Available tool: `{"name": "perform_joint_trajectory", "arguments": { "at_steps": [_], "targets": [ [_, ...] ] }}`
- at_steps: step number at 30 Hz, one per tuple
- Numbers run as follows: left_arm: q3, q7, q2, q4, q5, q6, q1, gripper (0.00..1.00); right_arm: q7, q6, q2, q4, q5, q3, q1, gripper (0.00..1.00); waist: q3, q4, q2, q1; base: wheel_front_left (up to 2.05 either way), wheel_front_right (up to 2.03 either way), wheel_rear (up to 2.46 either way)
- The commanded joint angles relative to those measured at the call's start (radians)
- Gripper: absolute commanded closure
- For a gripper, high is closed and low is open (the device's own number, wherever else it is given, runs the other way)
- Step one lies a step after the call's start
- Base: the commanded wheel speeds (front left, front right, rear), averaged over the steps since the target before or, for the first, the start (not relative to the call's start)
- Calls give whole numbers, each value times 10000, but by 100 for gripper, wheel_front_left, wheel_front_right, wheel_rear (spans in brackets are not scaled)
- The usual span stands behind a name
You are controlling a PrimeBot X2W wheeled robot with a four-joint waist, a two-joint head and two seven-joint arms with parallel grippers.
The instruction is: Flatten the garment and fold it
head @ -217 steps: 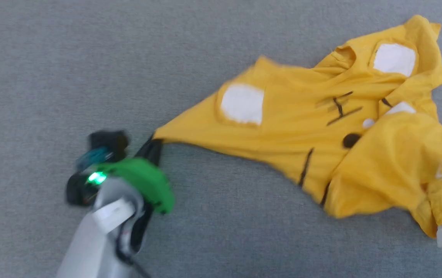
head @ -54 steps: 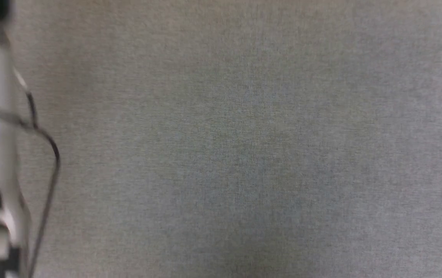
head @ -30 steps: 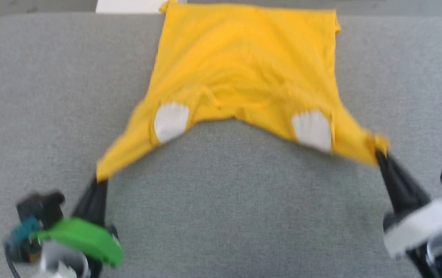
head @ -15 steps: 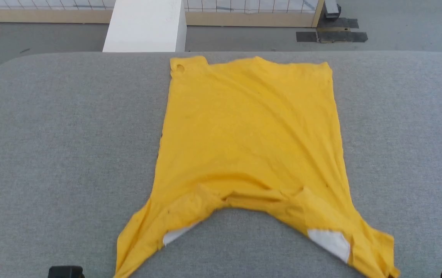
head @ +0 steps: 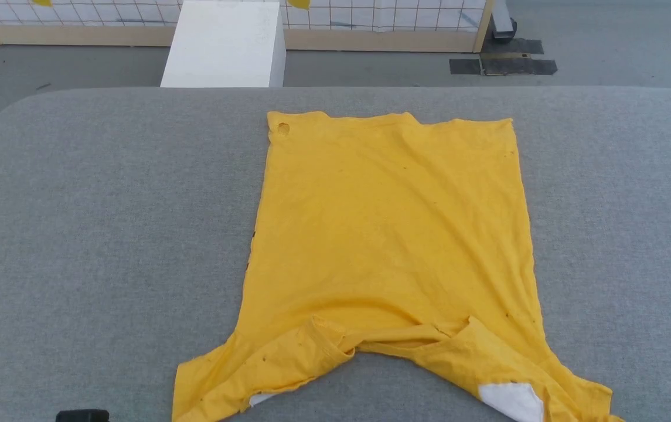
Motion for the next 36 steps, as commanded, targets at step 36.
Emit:
{"name": "perform_joint_trajectory", "arguments": {
  "at_steps": [36],
  "targets": [
    [-696, -744, -614, -2908, 754, -207, -2977, 100, 3840, -13, -941, 2562, -4554, -1112, -12290, 0, 4983, 2609, 0, 1, 0, 0, 0]
  ]
}}
